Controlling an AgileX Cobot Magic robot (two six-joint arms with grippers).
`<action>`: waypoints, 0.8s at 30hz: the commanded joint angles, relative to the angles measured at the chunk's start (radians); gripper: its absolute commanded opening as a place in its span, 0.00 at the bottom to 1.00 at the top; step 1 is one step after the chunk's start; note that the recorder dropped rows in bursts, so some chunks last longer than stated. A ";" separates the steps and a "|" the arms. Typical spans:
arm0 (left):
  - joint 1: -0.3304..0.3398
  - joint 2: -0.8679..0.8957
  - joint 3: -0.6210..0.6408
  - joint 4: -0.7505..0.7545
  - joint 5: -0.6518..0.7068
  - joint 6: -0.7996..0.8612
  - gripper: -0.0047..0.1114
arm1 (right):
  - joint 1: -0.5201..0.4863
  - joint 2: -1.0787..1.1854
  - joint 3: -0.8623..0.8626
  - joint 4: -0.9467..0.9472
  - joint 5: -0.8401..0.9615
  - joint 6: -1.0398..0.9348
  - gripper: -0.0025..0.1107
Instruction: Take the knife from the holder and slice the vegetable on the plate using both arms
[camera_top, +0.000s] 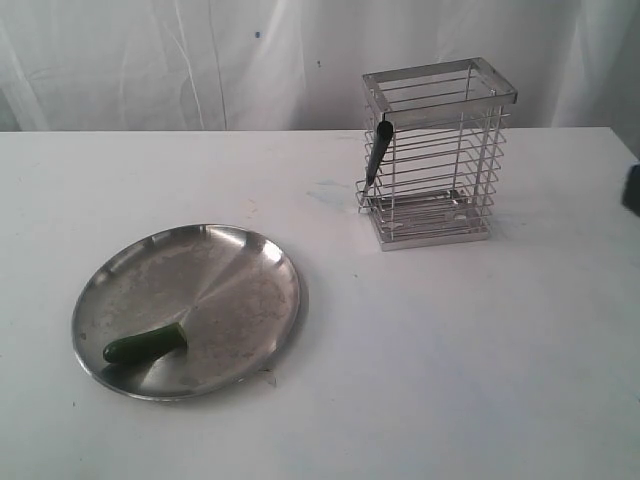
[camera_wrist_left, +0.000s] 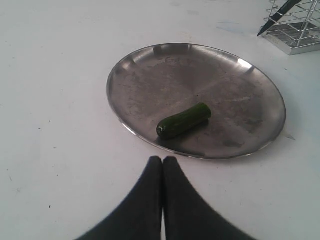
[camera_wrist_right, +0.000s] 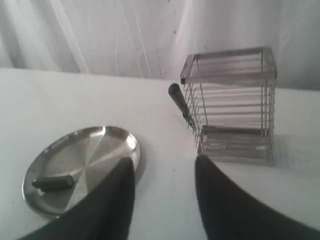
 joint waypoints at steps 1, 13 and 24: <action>-0.004 -0.005 0.003 -0.004 0.000 -0.002 0.04 | 0.004 0.213 -0.056 0.010 0.039 -0.026 0.50; -0.004 -0.005 0.003 -0.004 0.000 -0.002 0.04 | 0.259 0.715 -0.435 -0.252 -0.078 0.220 0.50; -0.004 -0.005 0.003 -0.004 0.000 -0.002 0.04 | 0.259 1.065 -0.668 -0.256 -0.031 0.283 0.50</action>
